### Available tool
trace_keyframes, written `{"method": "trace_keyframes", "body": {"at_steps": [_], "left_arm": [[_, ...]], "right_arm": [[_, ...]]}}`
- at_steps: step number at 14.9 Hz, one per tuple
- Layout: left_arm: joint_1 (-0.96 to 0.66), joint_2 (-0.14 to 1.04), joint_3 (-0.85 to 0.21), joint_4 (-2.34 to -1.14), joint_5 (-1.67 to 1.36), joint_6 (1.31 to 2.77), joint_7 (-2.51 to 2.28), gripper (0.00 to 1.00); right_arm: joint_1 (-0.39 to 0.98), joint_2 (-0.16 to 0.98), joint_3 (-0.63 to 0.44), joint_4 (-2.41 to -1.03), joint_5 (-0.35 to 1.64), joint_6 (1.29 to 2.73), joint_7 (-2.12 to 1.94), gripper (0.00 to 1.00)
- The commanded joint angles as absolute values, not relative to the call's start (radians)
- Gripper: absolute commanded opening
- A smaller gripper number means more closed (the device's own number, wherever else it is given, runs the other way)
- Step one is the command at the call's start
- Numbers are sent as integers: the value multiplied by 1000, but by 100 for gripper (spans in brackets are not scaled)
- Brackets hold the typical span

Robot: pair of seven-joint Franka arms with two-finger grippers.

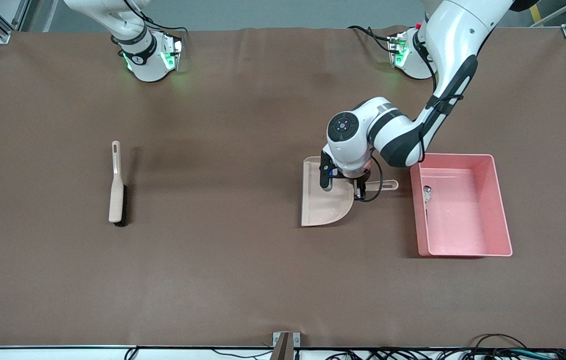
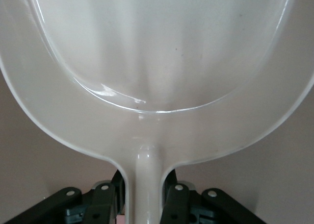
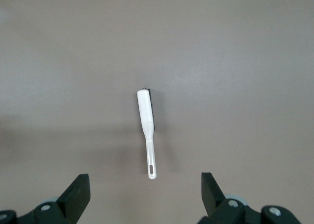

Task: Clean e-waste and dump in bin
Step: 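Carry the dustpan back and lower it onto the table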

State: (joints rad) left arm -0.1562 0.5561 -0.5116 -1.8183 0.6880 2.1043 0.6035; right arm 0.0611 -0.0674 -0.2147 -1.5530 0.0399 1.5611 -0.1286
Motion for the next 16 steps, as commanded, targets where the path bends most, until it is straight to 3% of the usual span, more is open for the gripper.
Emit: {"method": "trace_keyframes", "body": {"at_steps": [1,16], "left_arm": [[-175,583,-500,-1802,755,2117,511,12],[-230,617,-499,-1802,801,2148,535,16]], "right_arm": [[61,-60,-216,-1536,26,1554,-124,100],[61,-57,-216,-1536,28,1555,-123,100]]}}
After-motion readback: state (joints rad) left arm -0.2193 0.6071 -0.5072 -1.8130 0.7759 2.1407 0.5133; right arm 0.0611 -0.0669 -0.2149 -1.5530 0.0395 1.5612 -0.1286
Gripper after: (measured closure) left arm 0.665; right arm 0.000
